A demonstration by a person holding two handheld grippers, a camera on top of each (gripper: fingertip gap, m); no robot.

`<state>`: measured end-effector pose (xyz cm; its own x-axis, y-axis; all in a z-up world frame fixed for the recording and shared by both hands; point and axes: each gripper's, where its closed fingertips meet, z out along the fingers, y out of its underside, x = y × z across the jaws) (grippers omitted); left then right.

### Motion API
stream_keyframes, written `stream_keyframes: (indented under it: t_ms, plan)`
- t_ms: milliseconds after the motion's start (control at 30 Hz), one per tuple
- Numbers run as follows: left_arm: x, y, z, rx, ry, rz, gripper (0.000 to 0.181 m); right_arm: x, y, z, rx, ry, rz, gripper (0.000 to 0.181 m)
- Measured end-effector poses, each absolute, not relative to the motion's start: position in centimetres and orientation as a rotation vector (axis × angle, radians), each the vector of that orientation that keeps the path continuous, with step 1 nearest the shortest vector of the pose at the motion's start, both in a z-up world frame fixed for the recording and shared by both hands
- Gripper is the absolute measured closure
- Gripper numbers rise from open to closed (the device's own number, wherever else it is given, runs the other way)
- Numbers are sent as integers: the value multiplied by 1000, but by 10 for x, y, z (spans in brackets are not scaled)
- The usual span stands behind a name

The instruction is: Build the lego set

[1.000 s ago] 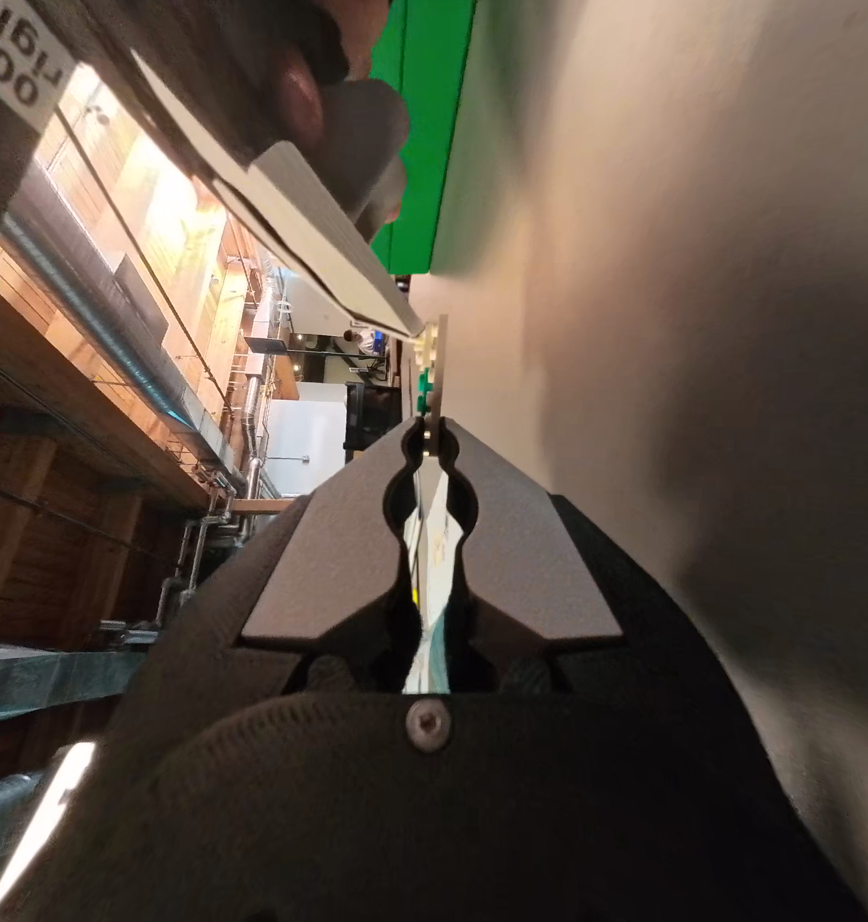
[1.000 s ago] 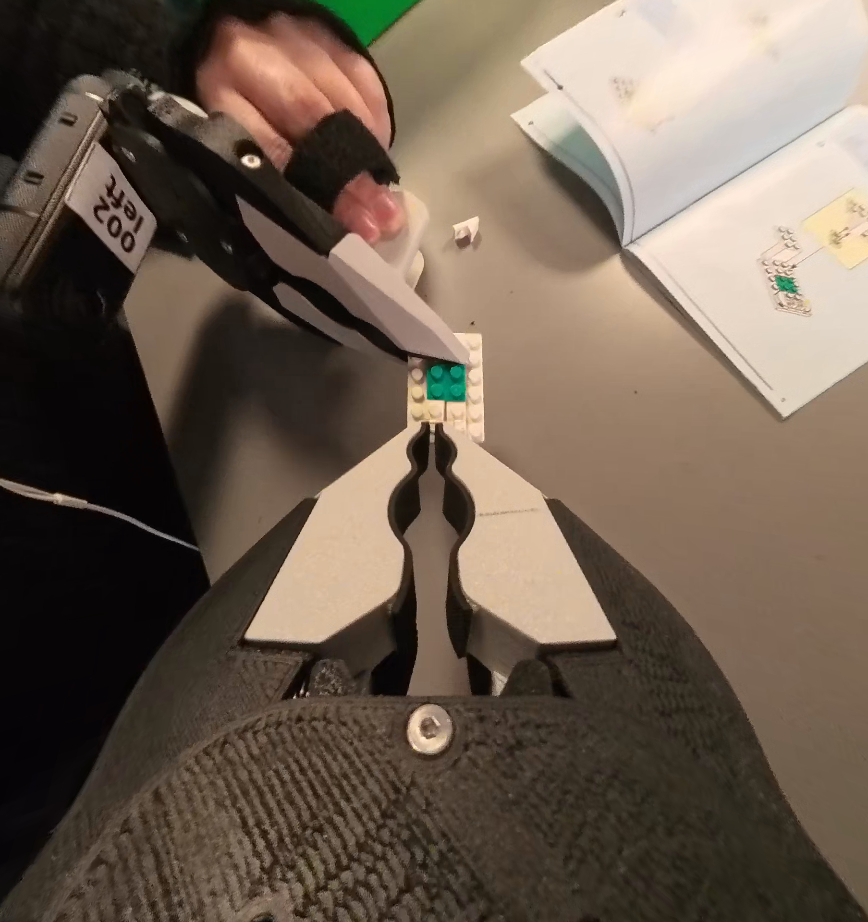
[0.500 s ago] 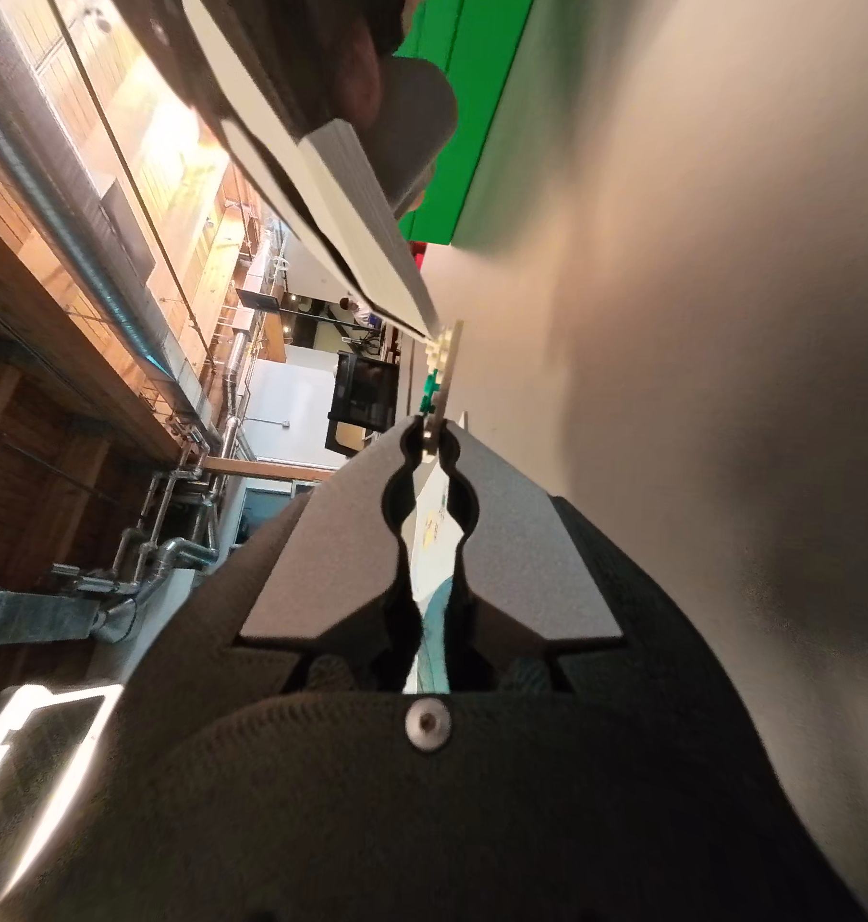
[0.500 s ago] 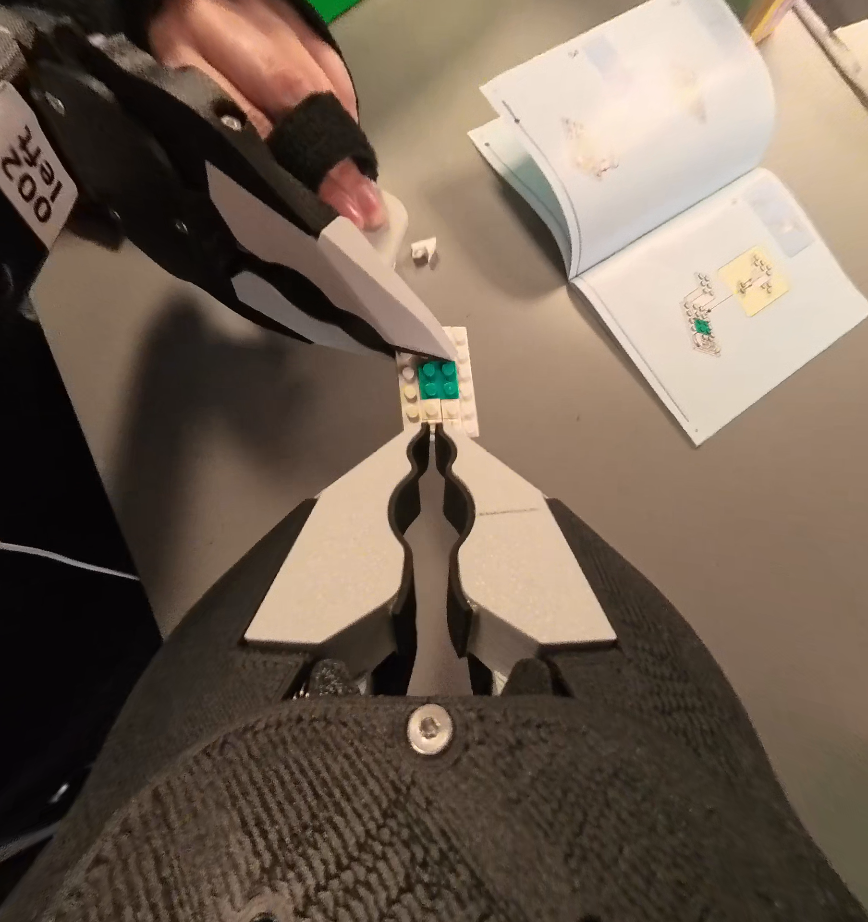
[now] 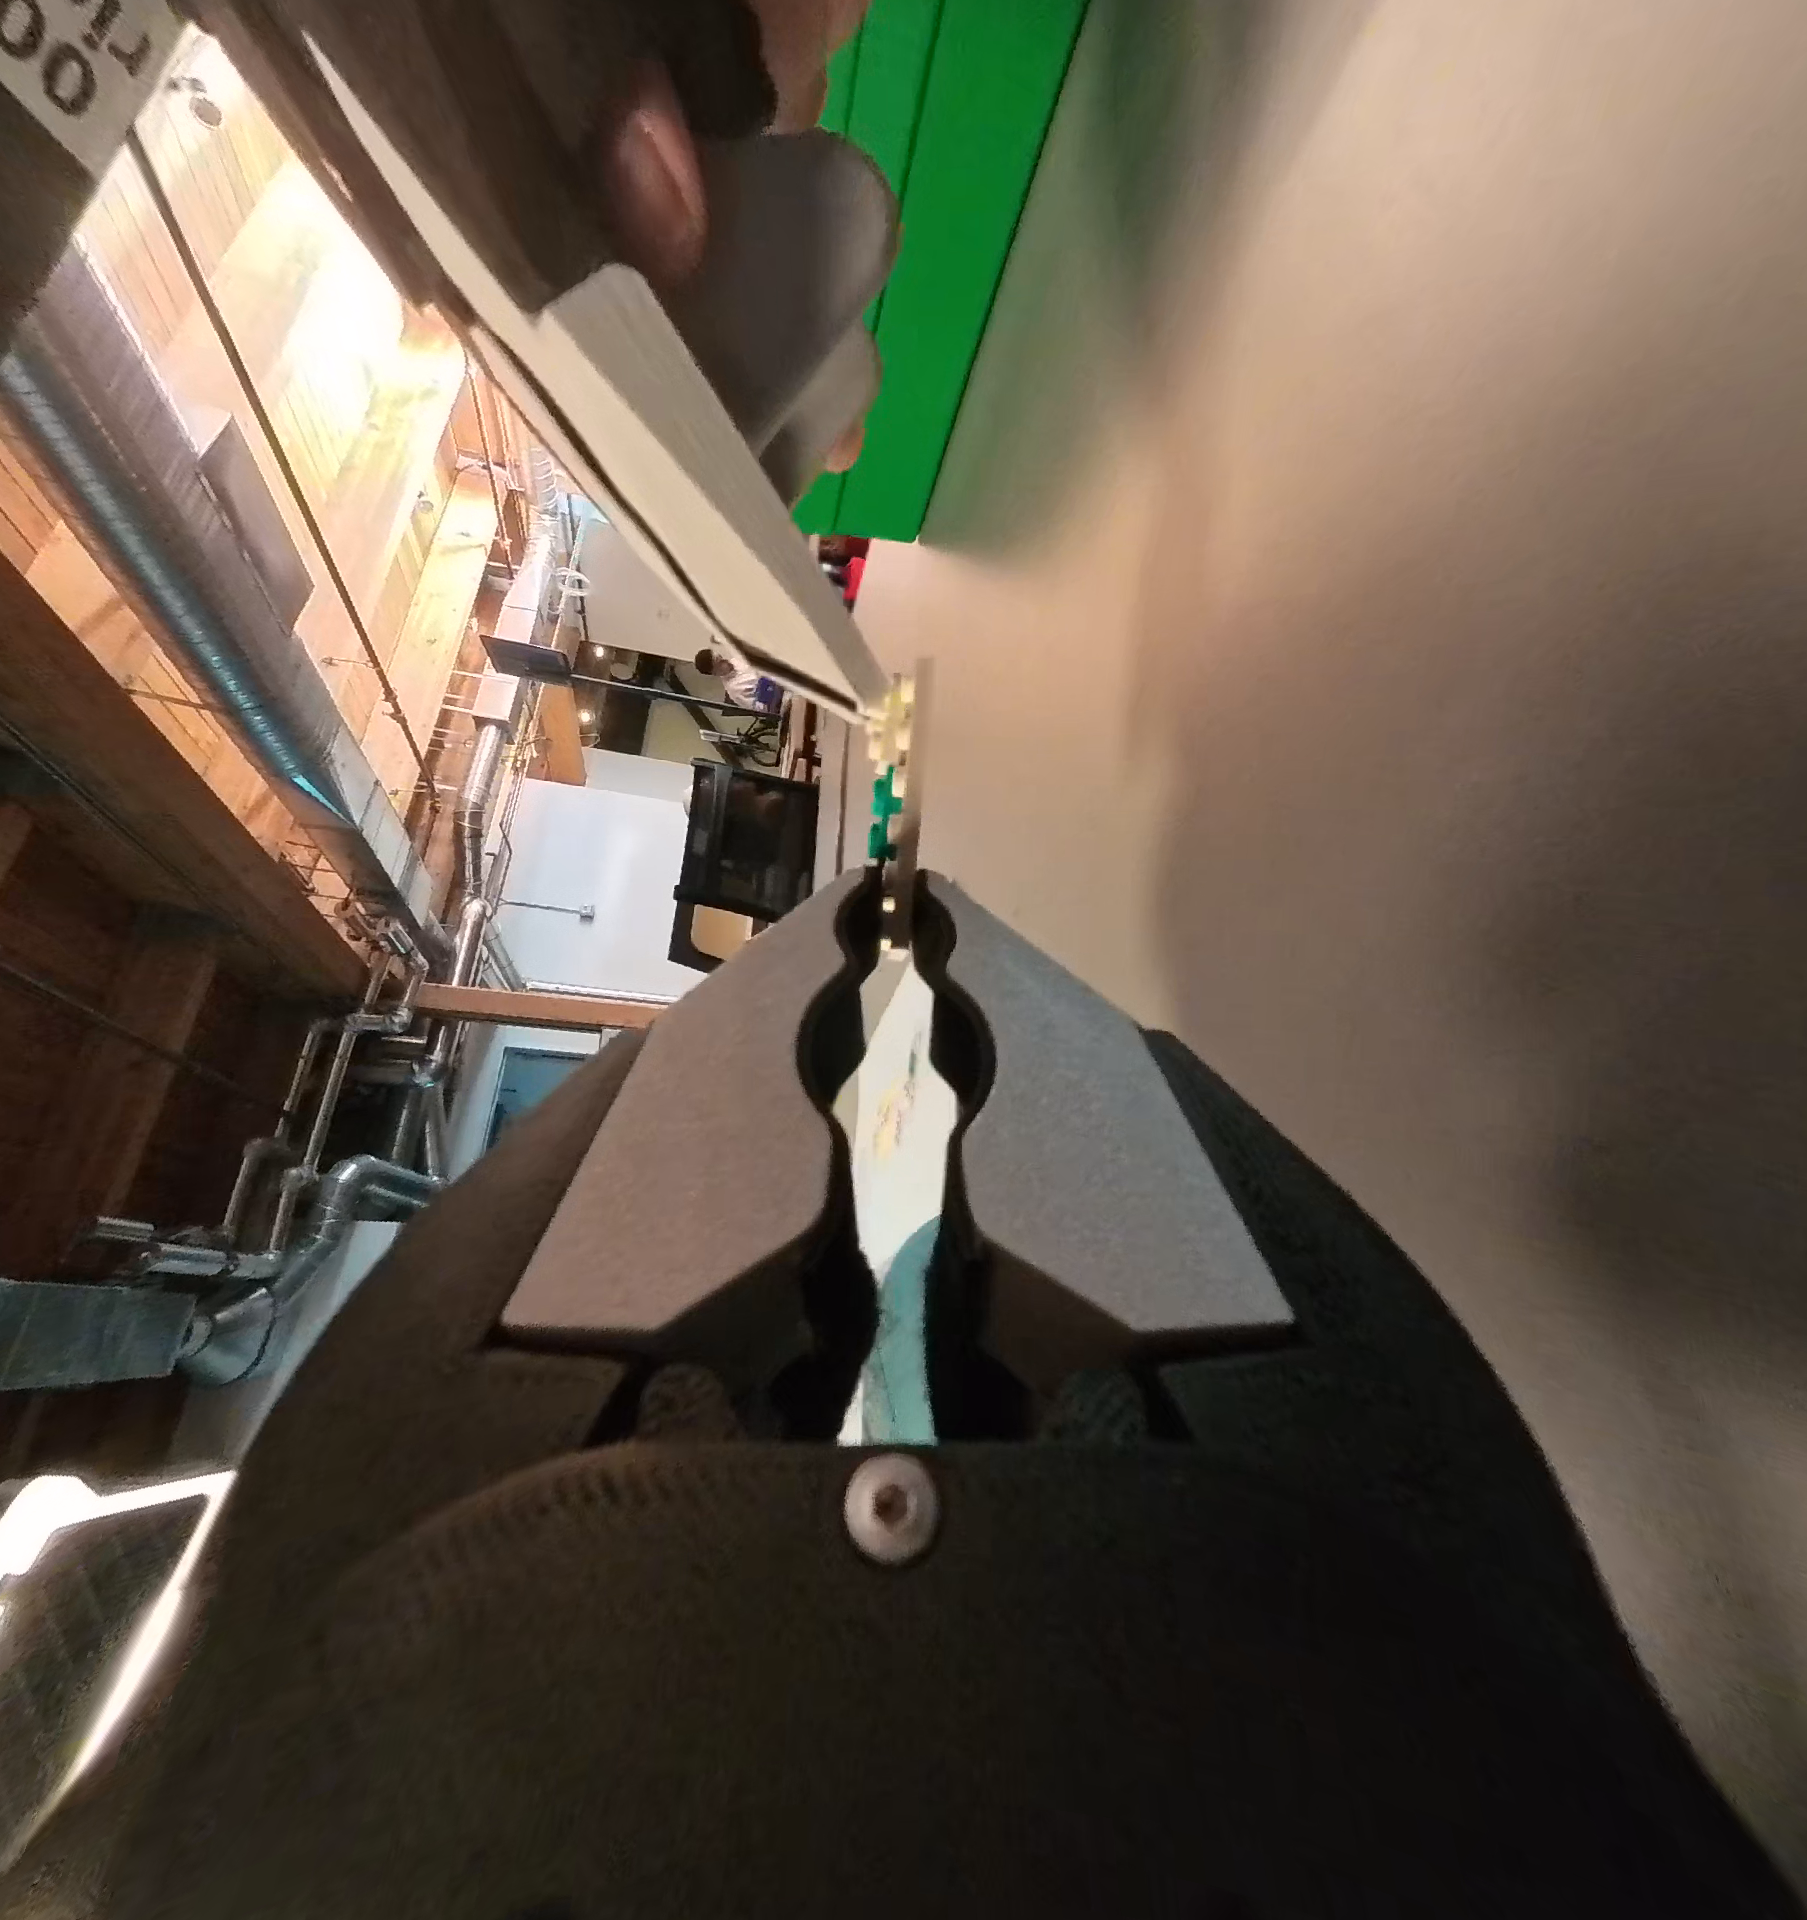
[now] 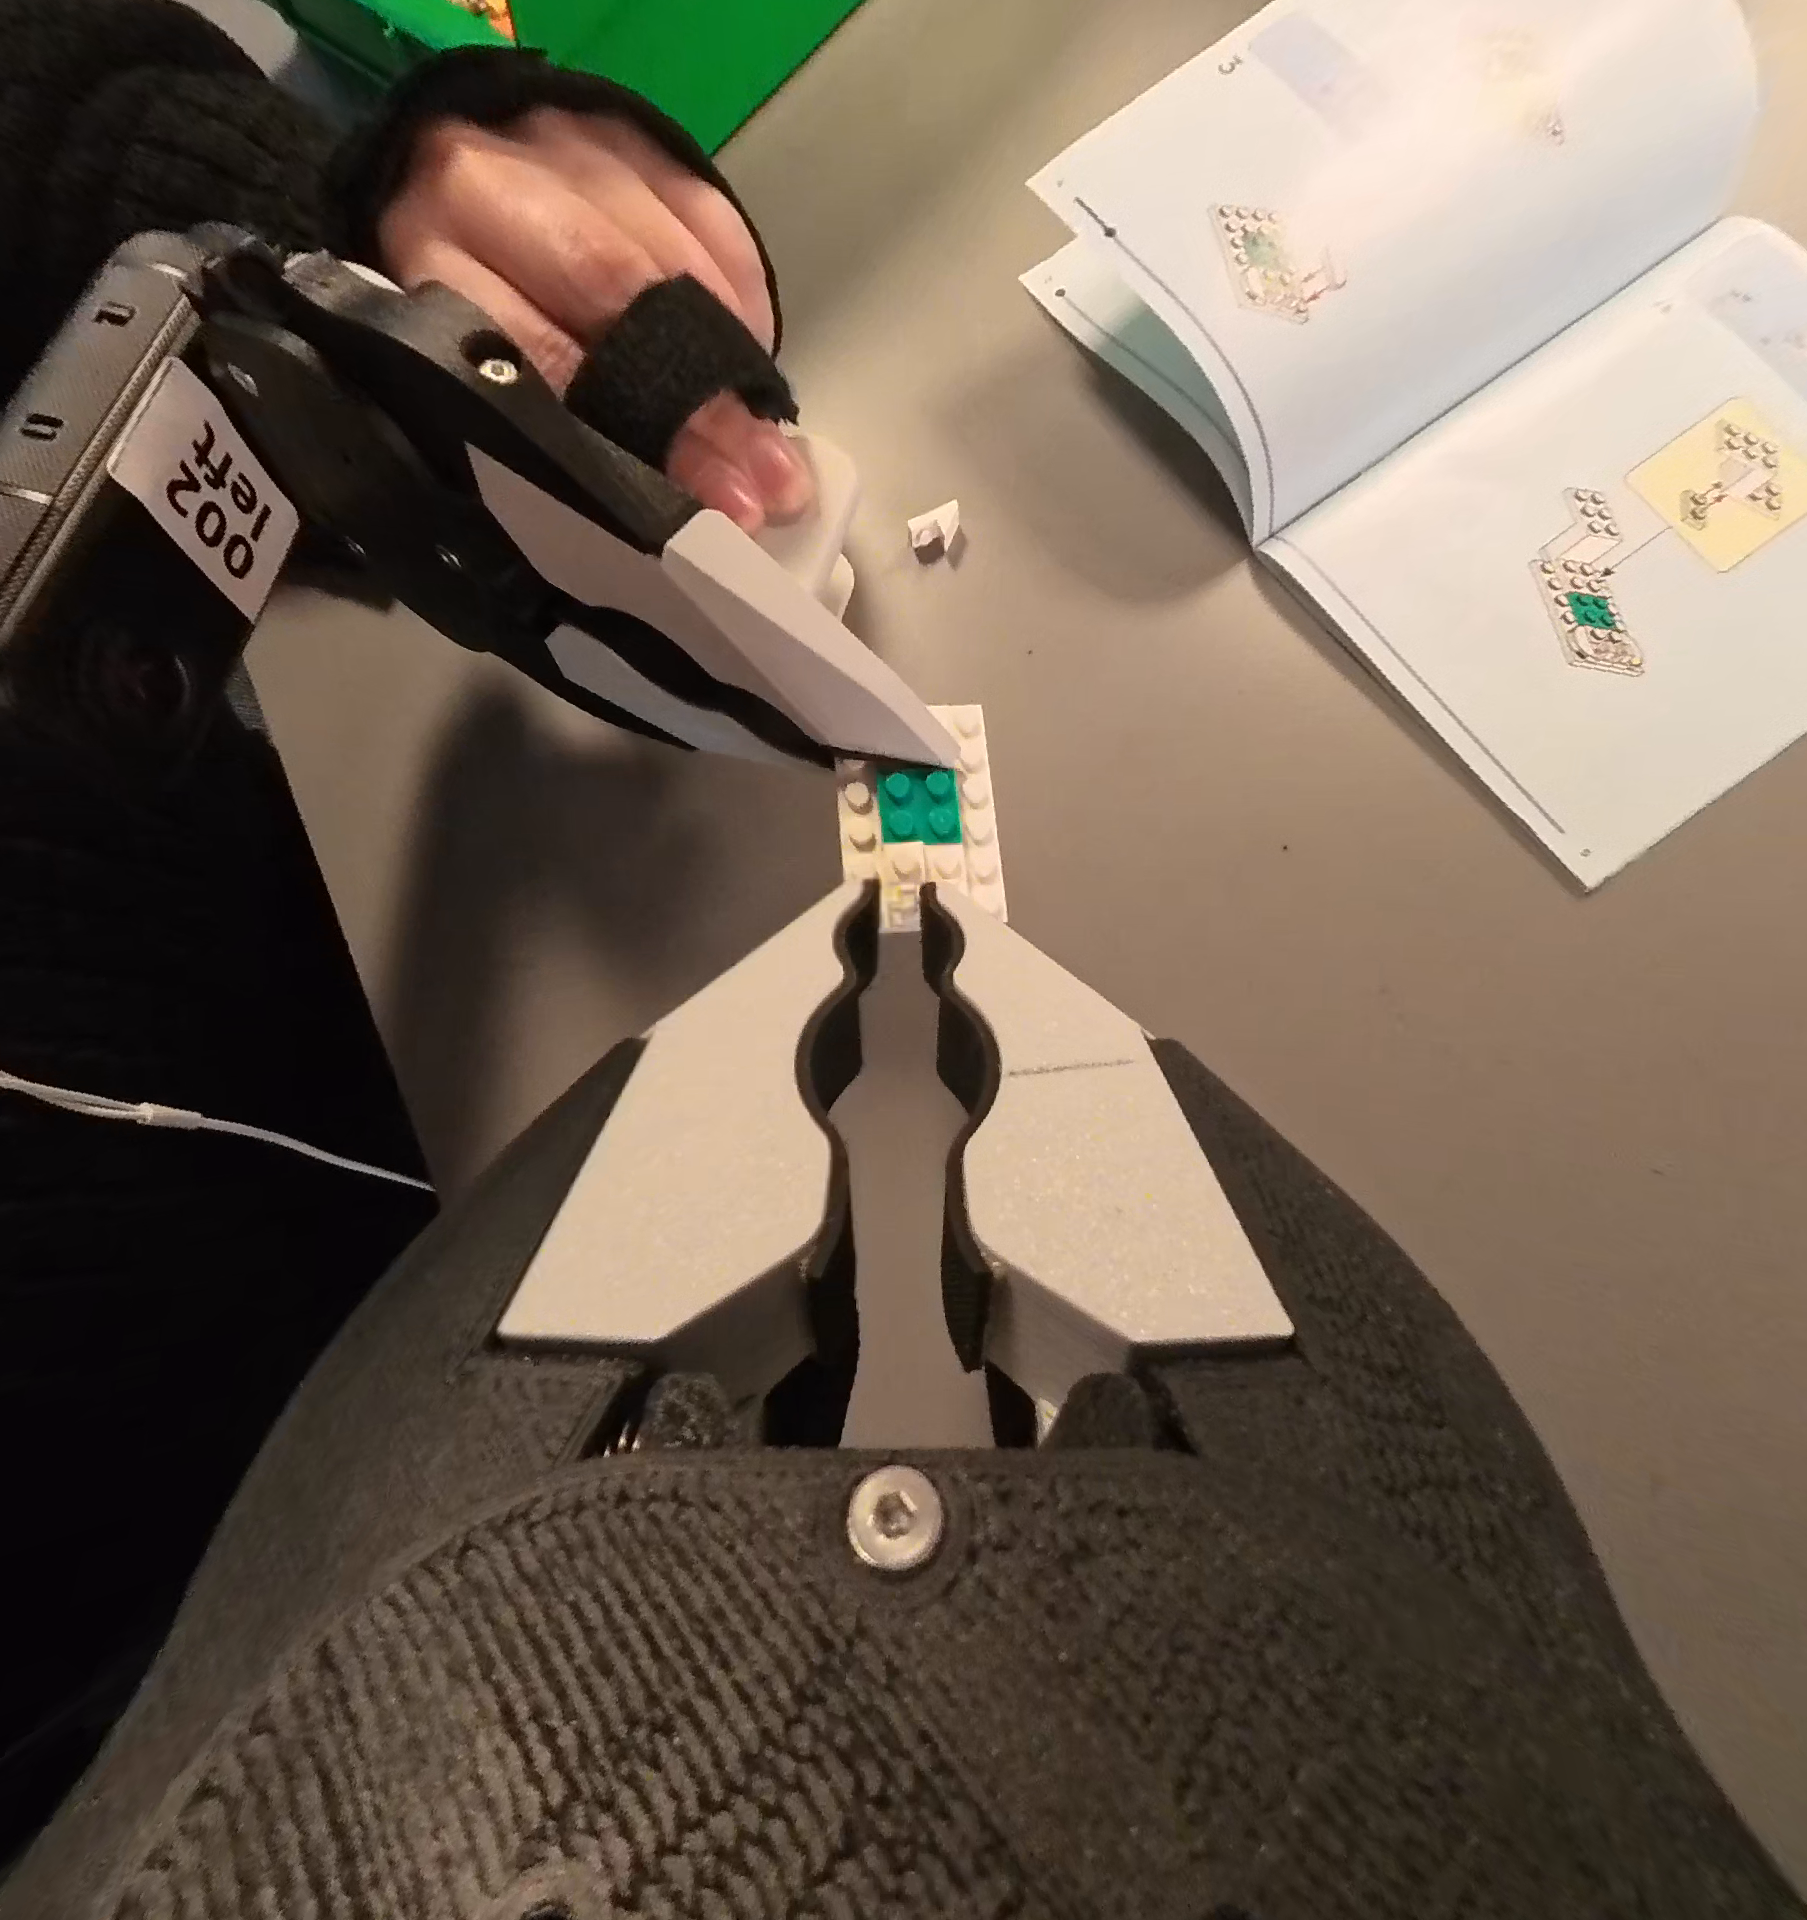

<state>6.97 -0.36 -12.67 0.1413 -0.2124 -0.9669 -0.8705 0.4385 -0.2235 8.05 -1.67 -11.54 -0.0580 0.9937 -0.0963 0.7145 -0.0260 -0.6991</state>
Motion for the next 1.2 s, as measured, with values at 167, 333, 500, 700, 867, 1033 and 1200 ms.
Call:
stream_keyframes:
  t_ms: [167,333,500,700,867,1033,1200]
  plan:
    - [70,-3,-127,-1062,1374,617,178,80,-19,-114,-1781,-1814,852,171]
    - [67,1,-127,-1110,1354,591,177,79,-19,-107,-1681,-1820,800,151]
    - [65,4,-129,-1153,1339,567,177,72,-17,-112,-1345,-1898,455,132]
    - [64,6,-130,-1177,1336,554,177,67,-9,-121,-945,-1958,-54,139]
    - [65,5,-131,-1190,1338,533,177,67,-2,-127,-862,-1976,-205,162]
    - [66,5,-133,-1252,1318,481,177,67,-1,-125,-771,-1995,-300,170]
    - [67,4,-136,-1331,1302,408,177,68,0,-126,-649,-2038,-427,171]
